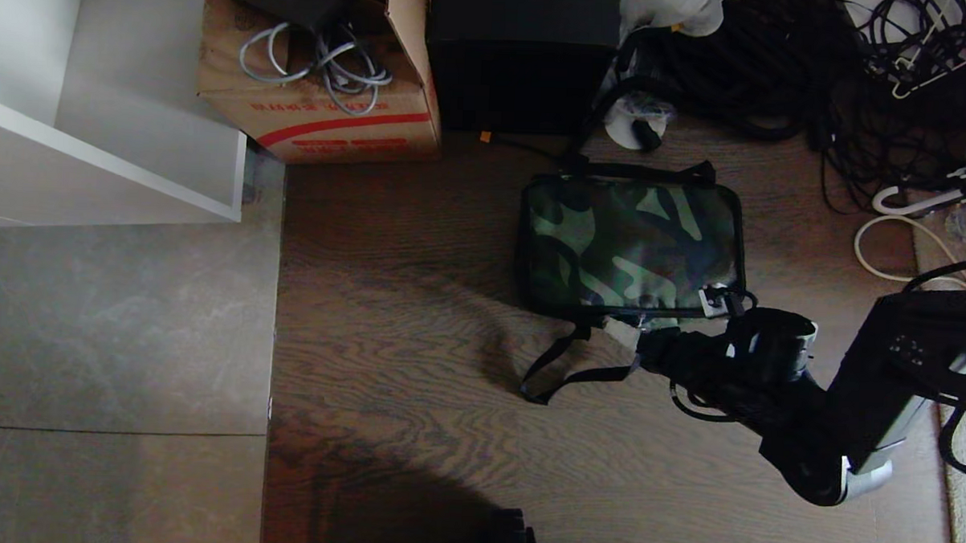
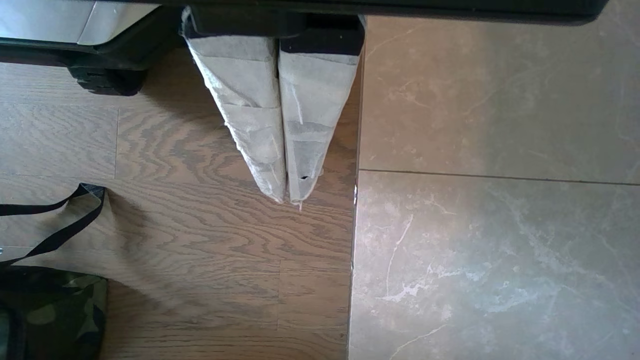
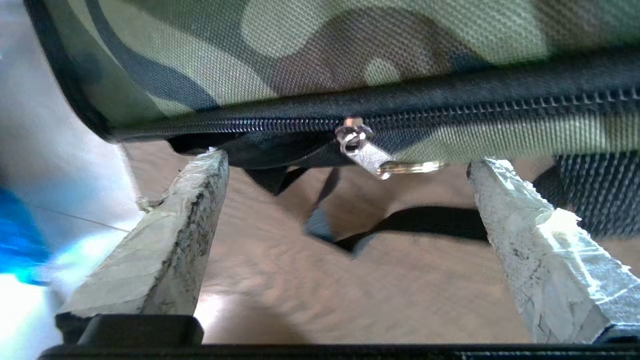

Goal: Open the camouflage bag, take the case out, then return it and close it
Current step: Open the top of the storage box

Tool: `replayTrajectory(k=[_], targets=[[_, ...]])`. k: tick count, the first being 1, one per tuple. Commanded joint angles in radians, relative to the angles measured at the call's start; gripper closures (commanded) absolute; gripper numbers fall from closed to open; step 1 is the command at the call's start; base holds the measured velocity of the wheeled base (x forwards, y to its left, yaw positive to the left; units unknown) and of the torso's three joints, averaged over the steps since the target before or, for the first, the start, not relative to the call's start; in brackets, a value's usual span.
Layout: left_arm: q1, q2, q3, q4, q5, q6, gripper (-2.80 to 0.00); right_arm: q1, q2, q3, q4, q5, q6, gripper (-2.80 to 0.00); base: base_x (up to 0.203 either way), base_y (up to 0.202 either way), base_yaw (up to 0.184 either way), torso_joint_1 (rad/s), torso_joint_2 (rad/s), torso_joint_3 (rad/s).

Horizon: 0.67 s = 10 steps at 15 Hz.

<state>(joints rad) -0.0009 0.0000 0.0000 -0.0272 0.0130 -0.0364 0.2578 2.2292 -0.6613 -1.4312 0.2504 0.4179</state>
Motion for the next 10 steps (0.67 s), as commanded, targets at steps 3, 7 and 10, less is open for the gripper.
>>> replayTrajectory(k=[3,7,10], targets=[[0.0,0.0,0.006,0.0,0.001,0.0,0.0,0.022,0.042,0.005,-0.017,0.006,-0.098,-2.8,0.0,0.0,0.0,0.0,0.0,0.0],[0.001,0.0,0.006,0.0,0.001,0.0,0.0,0.023,0.087,-0.03,-0.022,-0.023,-0.168,-2.8,0.0,0.0,0.0,0.0,0.0,0.0],[0.0,0.0,0.006,0.0,0.001,0.0,0.0,0.021,0.103,-0.055,-0.023,-0.046,-0.219,-2.8,0.0,0.0,0.0,0.0,0.0,0.0]])
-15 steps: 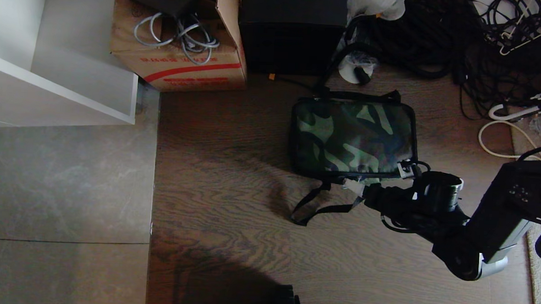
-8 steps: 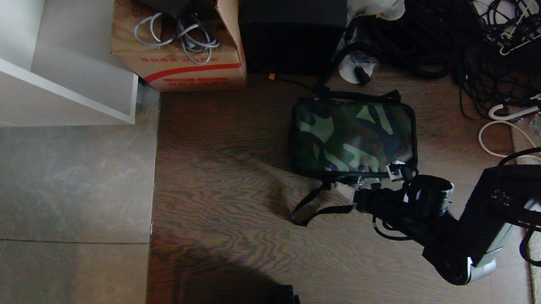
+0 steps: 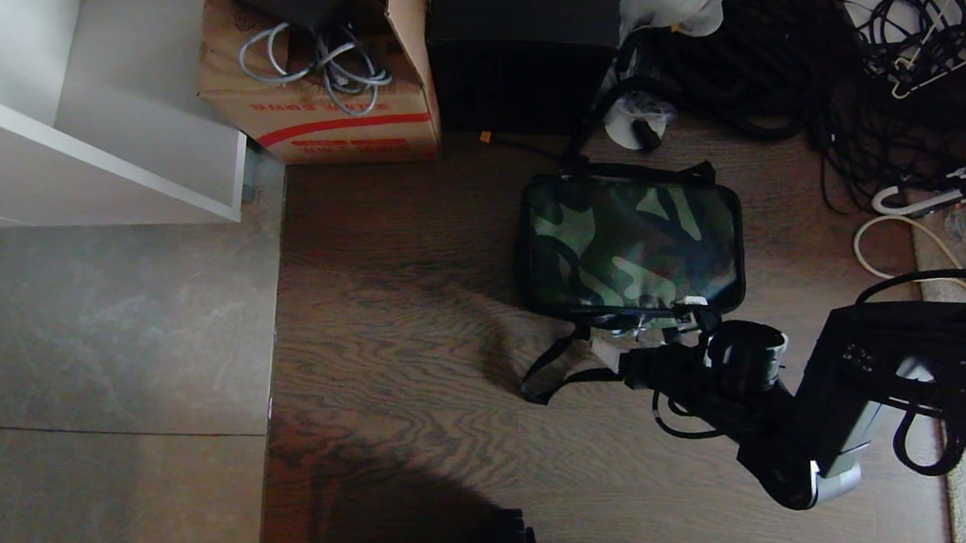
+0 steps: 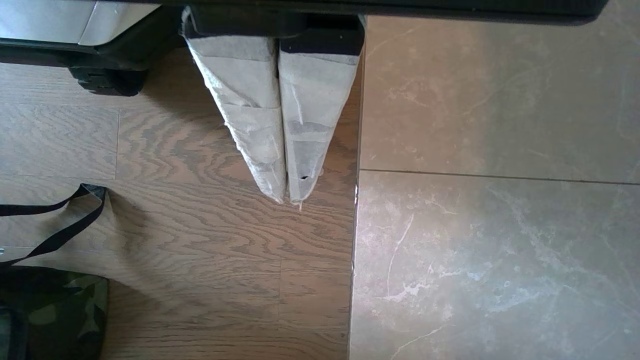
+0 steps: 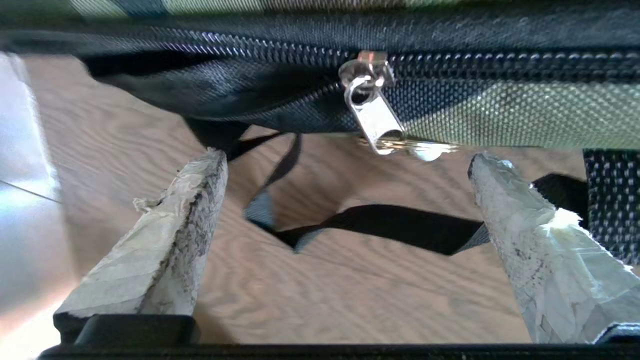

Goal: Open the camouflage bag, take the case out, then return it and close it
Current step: Open the top of the storage box

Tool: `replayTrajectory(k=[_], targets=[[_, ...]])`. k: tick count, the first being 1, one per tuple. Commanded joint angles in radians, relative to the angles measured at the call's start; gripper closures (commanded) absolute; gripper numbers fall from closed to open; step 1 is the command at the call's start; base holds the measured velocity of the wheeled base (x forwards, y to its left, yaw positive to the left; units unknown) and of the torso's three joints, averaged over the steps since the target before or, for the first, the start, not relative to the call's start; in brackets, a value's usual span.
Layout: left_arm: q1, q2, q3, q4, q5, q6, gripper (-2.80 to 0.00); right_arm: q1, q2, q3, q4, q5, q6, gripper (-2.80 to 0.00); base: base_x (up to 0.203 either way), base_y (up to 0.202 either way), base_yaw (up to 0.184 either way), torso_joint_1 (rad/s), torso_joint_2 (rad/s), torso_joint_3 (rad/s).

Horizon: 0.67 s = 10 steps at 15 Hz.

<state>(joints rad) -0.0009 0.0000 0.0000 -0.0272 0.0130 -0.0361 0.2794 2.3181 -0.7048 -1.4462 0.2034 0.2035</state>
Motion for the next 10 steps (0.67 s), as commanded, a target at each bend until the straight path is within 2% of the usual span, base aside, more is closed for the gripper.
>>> replayTrajectory(k=[1,10], targets=[[0.0,0.0,0.006,0.0,0.001,-0.001,0.0,0.0,0.009,-0.023,-0.008,-0.001,-0.006,-2.8,0.0,0.0,0.0,0.0,0.0,0.0],[0.0,0.0,0.006,0.0,0.001,-0.001,0.0,-0.003,0.018,-0.059,-0.037,-0.01,-0.001,-2.8,0.0,0.0,0.0,0.0,0.0,0.0]])
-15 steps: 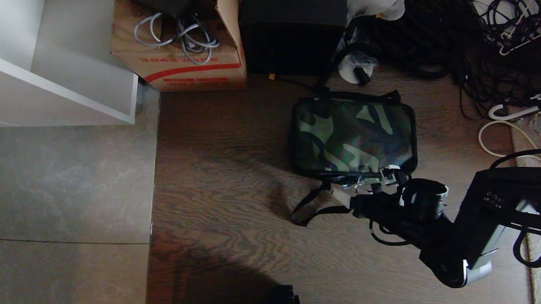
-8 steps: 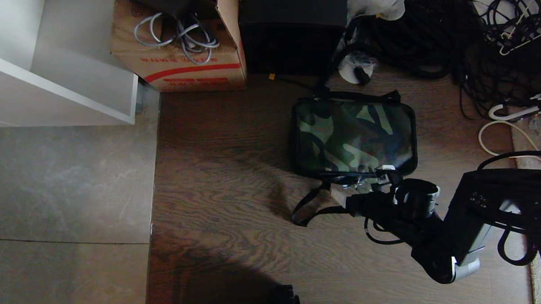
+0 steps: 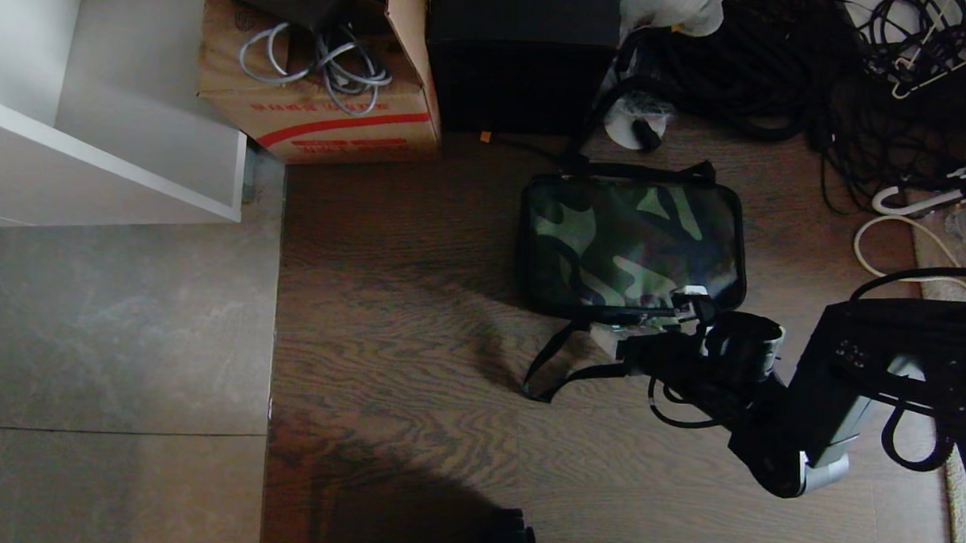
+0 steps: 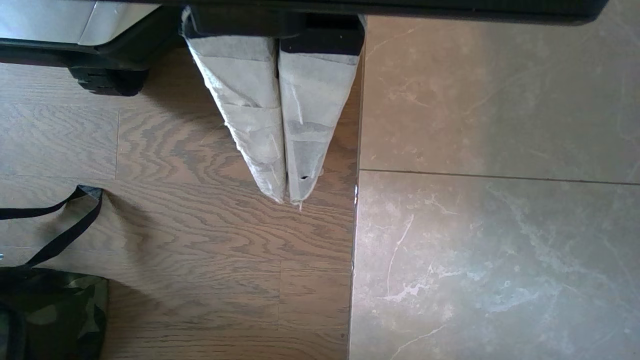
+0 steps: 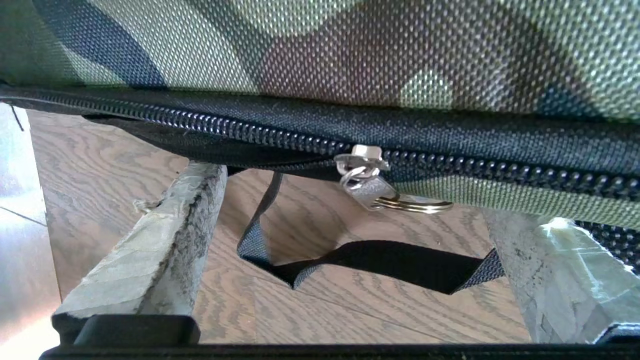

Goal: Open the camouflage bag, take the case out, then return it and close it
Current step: Open the top of the storage box

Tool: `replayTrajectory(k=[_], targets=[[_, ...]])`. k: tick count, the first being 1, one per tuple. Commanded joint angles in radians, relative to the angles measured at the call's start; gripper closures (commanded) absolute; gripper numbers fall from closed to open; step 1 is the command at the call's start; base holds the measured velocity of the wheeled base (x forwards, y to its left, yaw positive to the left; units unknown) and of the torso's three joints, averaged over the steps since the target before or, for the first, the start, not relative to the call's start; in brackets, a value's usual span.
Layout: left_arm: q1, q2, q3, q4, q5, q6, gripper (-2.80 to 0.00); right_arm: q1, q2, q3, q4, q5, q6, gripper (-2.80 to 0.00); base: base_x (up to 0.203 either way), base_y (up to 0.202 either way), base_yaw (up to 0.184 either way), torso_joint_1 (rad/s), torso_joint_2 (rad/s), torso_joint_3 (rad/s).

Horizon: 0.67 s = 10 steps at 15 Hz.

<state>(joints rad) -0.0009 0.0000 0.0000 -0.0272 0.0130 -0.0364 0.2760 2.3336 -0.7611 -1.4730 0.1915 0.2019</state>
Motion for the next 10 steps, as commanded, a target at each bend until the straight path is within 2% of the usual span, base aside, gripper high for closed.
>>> replayTrajectory(k=[1,10], targets=[[0.0,0.0,0.006,0.0,0.001,0.0,0.0,-0.002,0.003,-0.001,-0.012,0.002,0.003,-2.8,0.0,0.0,0.0,0.0,0.0,0.0],[0.001,0.0,0.006,0.0,0.001,0.0,0.0,-0.004,0.004,0.011,-0.024,0.002,0.004,-2.8,0.0,0.0,0.0,0.0,0.0,0.0]])
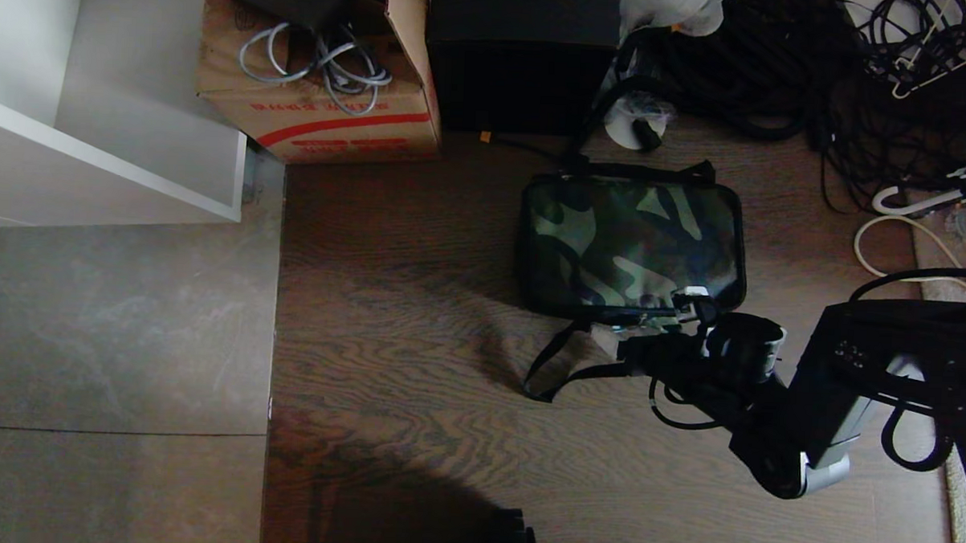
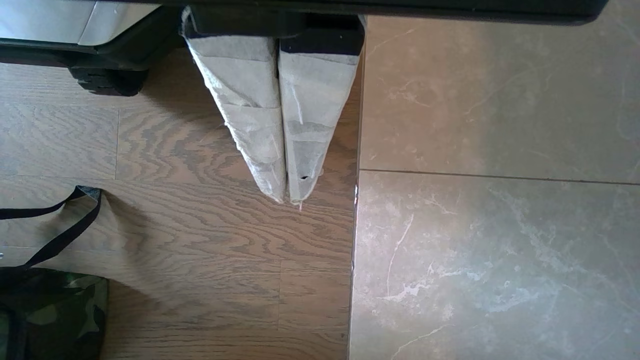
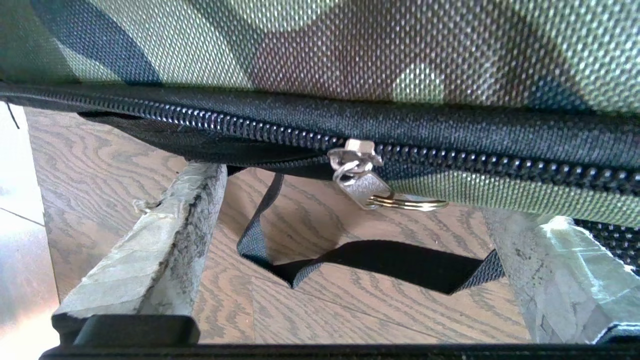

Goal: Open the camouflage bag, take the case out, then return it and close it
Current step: Open the top of the storage box

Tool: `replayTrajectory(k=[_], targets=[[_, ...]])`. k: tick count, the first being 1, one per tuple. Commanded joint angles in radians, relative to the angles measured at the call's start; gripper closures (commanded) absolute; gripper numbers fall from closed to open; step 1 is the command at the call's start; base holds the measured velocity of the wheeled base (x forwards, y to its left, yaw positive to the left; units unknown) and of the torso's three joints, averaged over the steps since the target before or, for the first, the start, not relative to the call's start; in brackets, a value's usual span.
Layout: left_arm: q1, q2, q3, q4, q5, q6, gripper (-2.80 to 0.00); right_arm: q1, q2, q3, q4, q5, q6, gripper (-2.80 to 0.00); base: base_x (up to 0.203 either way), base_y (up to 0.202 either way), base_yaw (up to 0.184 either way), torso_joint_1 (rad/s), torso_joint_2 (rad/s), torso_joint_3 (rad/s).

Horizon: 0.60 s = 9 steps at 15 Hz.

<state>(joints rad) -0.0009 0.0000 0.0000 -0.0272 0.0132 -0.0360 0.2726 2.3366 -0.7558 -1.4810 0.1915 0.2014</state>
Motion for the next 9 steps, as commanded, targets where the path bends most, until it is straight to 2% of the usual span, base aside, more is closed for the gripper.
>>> replayTrajectory(k=[1,9], targets=[[0.0,0.0,0.006,0.0,0.001,-0.001,0.0,-0.007,0.016,0.014,-0.044,0.002,0.005,0.0,0.0,0.0,0.0,0.0,0.0,0.0],[0.001,0.0,0.006,0.0,0.001,-0.001,0.0,-0.009,0.032,0.021,-0.049,0.003,-0.017,0.0,0.0,0.0,0.0,0.0,0.0,0.0]])
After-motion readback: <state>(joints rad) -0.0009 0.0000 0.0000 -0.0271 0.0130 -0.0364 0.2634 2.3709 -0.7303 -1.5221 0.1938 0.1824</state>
